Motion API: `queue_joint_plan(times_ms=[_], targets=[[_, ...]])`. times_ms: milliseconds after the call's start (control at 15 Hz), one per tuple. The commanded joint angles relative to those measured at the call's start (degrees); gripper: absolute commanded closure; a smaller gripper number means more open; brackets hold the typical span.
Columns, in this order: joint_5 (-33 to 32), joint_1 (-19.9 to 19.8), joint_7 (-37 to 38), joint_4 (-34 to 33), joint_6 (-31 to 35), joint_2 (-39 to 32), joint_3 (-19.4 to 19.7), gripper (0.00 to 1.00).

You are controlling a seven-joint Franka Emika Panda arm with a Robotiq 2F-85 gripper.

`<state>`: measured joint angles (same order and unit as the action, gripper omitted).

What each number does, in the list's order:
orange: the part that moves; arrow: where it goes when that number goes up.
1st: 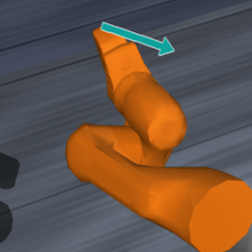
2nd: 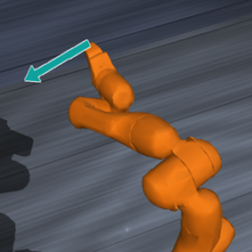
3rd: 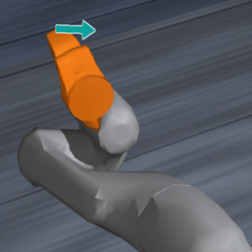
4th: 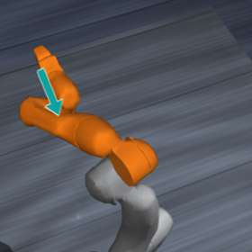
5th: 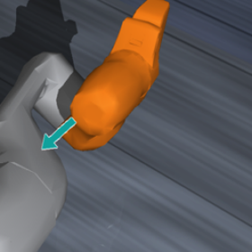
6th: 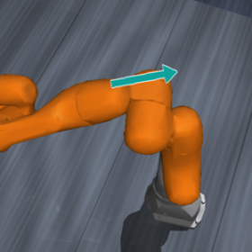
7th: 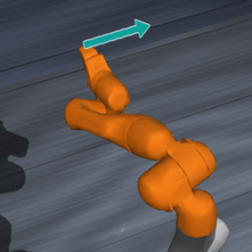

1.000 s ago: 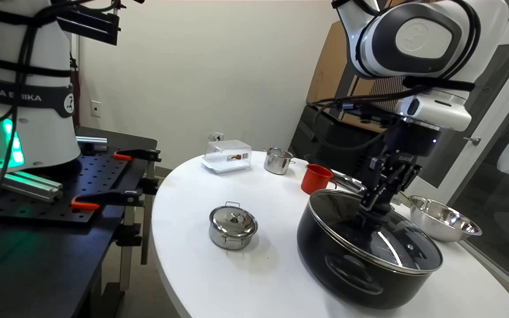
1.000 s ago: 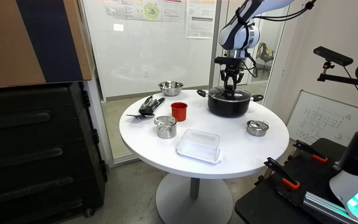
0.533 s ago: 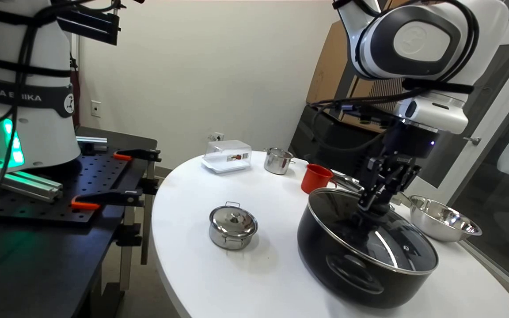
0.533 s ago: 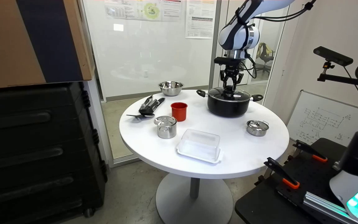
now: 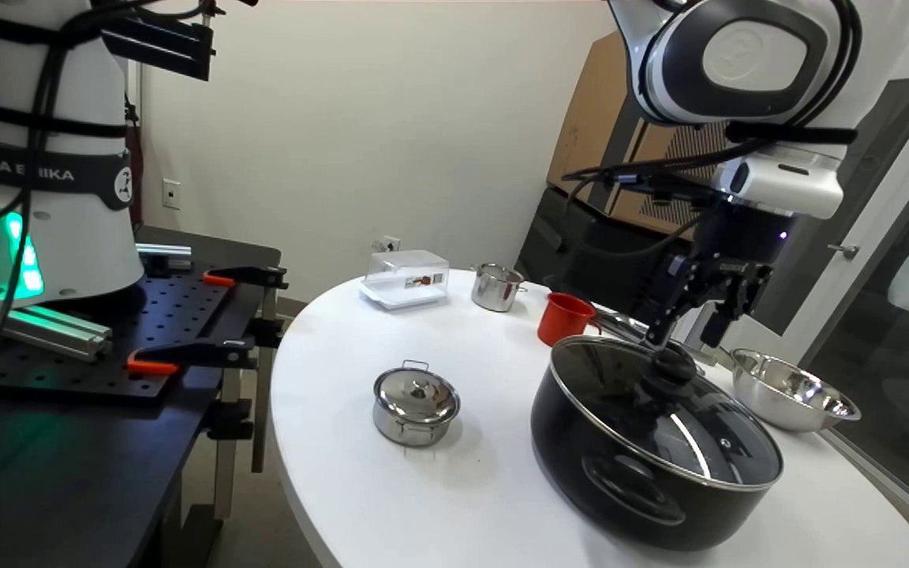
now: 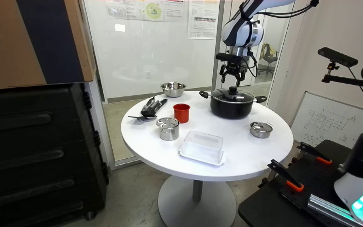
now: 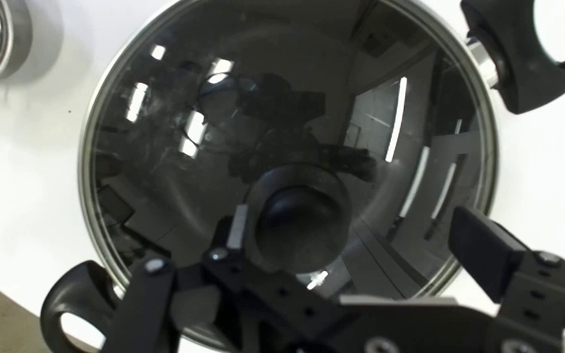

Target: Cover the black pot with the clear lid

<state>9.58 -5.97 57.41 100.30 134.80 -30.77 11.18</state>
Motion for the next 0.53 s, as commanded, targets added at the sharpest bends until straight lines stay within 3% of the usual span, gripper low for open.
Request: queue_joint_plan(times_ms=[0,267,333,467], targets=[[1.10,0.66,-2.46,6.33,2.21,7.72,-1.43,0.00],[0.60,2.02,-8.67,12.74,1.03,15.98,-4.06,0.00],[0.18,1.67,-5.17,6.65,0.36,10.10,-2.72,0.00],[0.14,2.36,-6.47,9.61,0.36,13.47,-3.63,0.00]])
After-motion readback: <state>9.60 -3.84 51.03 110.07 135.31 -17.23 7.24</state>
